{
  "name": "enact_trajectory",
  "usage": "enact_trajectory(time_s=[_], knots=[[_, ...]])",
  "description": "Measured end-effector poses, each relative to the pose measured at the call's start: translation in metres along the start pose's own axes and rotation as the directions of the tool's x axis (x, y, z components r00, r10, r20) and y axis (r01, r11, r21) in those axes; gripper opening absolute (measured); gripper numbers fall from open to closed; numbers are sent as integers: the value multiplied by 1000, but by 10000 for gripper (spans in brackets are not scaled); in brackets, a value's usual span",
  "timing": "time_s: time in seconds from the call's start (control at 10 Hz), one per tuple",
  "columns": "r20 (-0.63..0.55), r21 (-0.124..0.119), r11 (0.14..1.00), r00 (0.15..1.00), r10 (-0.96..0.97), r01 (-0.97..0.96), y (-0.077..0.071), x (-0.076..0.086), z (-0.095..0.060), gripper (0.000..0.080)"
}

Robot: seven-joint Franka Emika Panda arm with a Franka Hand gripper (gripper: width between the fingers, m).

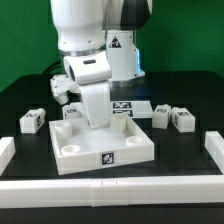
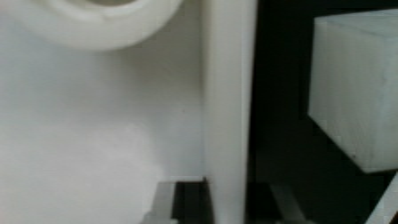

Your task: Assemble one leg

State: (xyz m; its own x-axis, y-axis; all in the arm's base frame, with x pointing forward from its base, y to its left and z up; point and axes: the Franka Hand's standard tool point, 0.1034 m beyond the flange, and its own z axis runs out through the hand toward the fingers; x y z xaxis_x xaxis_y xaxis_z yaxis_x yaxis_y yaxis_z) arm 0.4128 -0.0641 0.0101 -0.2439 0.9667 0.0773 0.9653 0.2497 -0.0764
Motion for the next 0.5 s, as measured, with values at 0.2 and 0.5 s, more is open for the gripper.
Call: enact_trajectory(time_s=[0.2,0.5], knots=[[0,0,1000,1000,0,0,0,0,0,66],[-3,-16,988,988,156,-156,16,13,0,67]])
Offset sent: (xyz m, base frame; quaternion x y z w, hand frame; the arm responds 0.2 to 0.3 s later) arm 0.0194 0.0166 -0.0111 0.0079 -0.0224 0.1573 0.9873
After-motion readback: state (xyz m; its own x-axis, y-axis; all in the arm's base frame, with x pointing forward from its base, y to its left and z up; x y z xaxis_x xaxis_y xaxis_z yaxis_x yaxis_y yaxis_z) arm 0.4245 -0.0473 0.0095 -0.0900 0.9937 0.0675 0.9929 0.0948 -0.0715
